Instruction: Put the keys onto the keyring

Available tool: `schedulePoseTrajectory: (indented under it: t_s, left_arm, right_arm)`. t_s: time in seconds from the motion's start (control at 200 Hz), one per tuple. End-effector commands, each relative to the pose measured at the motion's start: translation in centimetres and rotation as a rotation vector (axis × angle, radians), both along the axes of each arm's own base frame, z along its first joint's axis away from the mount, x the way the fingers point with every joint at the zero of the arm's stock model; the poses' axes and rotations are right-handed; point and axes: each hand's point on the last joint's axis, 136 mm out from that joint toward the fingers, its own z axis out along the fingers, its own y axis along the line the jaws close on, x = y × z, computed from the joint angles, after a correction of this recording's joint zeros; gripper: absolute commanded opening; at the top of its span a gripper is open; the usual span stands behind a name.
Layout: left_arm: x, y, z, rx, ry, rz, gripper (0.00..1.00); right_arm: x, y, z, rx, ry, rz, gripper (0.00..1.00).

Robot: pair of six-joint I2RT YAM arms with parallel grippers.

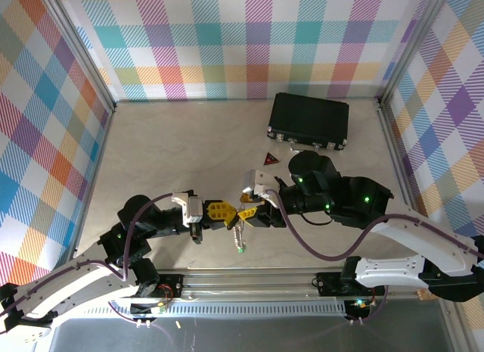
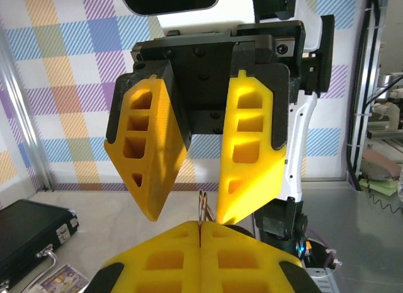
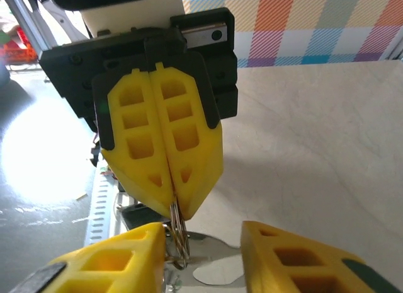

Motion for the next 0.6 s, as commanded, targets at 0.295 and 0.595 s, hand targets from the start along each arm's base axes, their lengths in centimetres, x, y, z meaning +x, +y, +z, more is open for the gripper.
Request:
schedulePoseTrajectory:
  t_s: [0.295,0.595]
  left_arm:
    - [-1.6,0.8,2.7,-0.111,-0.039,-0.063,0.0]
    - [1.7,0.9,-0.9,0.178,-0.042,0.128,0.1]
  right_arm:
    - [-0.9,0.1,0.3,0.011,-0.017,0.057,0.04]
    - [-0.5,-0.7,-2.1,-0.217,-0.052,0.103,0.0]
